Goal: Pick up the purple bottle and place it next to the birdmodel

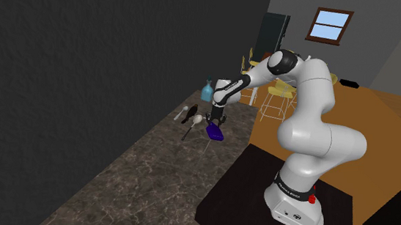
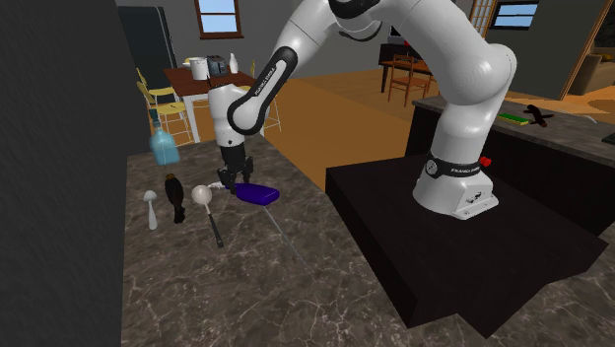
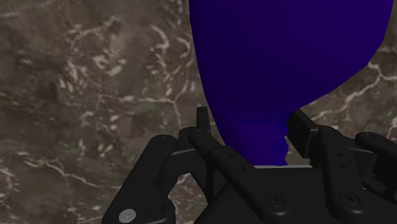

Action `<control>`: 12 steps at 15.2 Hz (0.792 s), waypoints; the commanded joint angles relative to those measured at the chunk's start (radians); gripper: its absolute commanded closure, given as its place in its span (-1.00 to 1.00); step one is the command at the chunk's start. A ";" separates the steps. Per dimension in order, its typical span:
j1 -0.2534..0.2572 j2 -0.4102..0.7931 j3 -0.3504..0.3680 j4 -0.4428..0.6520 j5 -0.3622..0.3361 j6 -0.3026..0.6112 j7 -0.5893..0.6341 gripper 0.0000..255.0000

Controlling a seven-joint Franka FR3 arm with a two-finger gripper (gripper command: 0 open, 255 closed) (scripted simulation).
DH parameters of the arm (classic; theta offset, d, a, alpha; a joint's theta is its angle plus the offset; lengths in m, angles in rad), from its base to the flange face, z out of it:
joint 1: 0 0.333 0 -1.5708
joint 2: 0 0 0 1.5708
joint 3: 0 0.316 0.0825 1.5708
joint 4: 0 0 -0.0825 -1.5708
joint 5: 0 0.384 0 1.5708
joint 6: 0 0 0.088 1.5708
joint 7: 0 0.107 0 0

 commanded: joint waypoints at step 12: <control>-0.032 -0.087 0.041 -0.042 0.031 -0.049 -0.010 1.00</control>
